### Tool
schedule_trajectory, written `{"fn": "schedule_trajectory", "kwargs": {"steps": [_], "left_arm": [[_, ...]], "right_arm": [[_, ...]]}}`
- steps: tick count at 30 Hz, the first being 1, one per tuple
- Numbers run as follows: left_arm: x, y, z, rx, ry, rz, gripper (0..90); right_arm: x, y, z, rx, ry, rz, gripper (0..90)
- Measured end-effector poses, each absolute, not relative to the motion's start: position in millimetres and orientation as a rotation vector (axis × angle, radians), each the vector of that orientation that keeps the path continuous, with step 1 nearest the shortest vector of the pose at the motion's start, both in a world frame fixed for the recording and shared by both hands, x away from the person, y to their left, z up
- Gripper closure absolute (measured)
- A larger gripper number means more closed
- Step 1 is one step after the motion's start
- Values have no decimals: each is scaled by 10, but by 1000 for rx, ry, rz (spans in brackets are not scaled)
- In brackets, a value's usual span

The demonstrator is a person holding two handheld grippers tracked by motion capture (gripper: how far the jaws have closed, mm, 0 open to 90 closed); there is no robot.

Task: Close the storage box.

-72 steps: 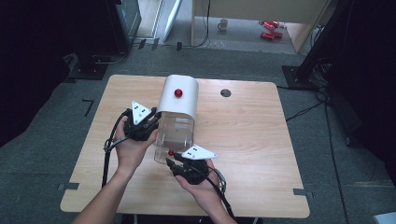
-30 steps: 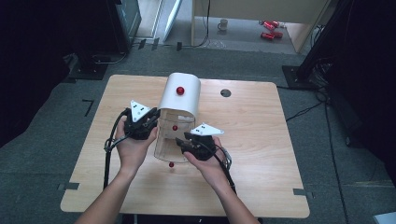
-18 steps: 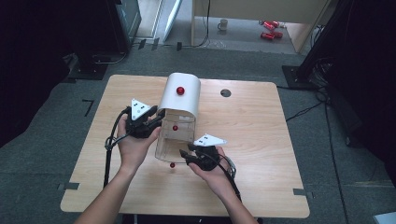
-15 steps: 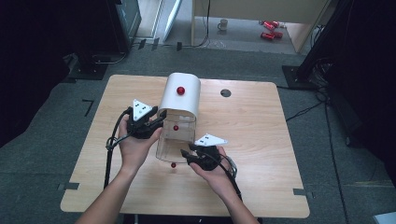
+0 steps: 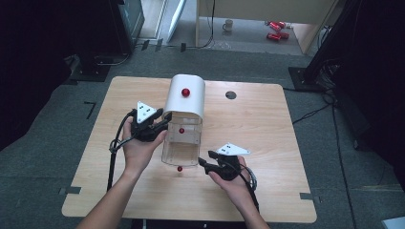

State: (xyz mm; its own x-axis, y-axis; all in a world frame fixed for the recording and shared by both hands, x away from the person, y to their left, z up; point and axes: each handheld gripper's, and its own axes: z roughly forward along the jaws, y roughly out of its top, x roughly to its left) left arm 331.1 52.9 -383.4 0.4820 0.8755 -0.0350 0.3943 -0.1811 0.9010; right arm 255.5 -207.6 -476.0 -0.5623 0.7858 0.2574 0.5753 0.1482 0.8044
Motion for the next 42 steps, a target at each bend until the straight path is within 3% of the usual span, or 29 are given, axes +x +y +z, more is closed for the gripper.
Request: {"fn": "schedule_trajectory", "kwargs": {"steps": [11,13,15,17,25,28,36,42], "left_arm": [[3309,558,-3816,1763,1069,607,611],[3322,568,-3815,1758,1068,592,606],[3336,579,-3820,1758,1070,578,610],[3336,577,-3822,1759,1070,578,608],[3188,768,-4004,1677,1019,496,578],[3127,842,-4085,1711,1028,499,565],[2906,923,-4201,1713,943,456,516],[2671,1042,-4539,1778,899,391,487]], "right_arm": [[2498,-1982,-5114,1354,2312,1394,333],[2510,-1935,-5148,1335,2327,1382,286],[2527,-1872,-5188,1334,2324,1335,181],[2546,-1833,-5221,1324,2329,1294,159],[2598,-1829,-5234,1311,2341,1346,188],[2606,-1872,-5233,1310,2349,1356,228],[2592,-1828,-5229,1277,2349,1306,230],[2616,-1835,-5231,1300,2349,1334,228]]}}
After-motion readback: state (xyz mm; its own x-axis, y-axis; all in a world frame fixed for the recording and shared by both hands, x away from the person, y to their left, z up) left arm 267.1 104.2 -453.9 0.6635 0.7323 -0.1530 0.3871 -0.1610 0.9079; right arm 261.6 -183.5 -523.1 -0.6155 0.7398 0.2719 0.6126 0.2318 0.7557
